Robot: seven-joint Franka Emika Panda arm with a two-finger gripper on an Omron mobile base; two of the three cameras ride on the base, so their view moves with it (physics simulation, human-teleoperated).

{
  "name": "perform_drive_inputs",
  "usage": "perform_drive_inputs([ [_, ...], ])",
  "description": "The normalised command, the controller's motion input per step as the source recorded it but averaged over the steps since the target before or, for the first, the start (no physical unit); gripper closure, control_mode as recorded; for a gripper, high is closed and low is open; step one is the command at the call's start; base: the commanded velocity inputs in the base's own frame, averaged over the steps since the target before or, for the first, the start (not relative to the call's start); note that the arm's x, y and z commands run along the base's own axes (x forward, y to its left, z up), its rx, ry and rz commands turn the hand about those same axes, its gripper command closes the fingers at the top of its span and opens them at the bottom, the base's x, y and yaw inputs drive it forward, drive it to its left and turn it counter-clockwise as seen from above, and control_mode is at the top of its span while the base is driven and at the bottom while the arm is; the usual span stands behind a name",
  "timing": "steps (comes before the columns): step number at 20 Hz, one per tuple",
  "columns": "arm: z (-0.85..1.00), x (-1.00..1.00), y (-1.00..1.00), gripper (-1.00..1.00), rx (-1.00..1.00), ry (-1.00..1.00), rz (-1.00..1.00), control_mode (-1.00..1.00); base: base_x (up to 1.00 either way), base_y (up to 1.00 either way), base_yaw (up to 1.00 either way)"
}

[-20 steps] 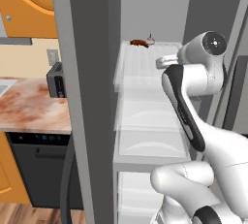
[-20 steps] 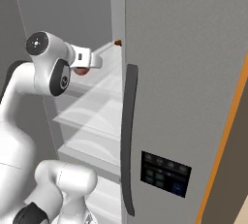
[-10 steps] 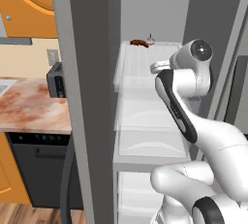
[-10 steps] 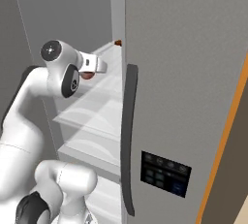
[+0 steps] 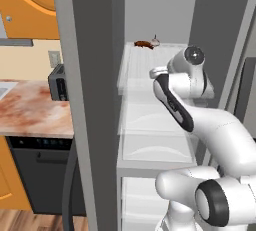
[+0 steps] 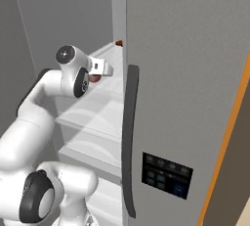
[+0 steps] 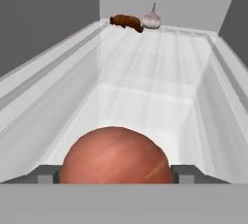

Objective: Transport the steak and onion to the fridge. Place the steak on the rack containing meat and place the onion on the rack containing the vegetable, ensuring meats and vegetables are on different racks.

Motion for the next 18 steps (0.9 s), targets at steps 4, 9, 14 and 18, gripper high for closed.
perform_drive_inputs([
  [4, -0.28, 0.47, 0.00, 1.00, 0.00, 0.08, 0.00, -1.00, 0.00, 0.00, 0.00],
  [9, -0.20, 0.45, 0.00, 1.00, 0.00, 0.03, 0.00, -1.00, 0.00, 0.00, 0.00],
  [14, -0.21, 0.39, 0.00, 1.00, 0.00, 0.00, 0.00, -1.00, 0.00, 0.00, 0.00],
  [18, -0.41, 0.24, 0.01, -1.00, 0.00, 0.00, 0.00, -1.00, 0.00, 0.00, 0.00],
])
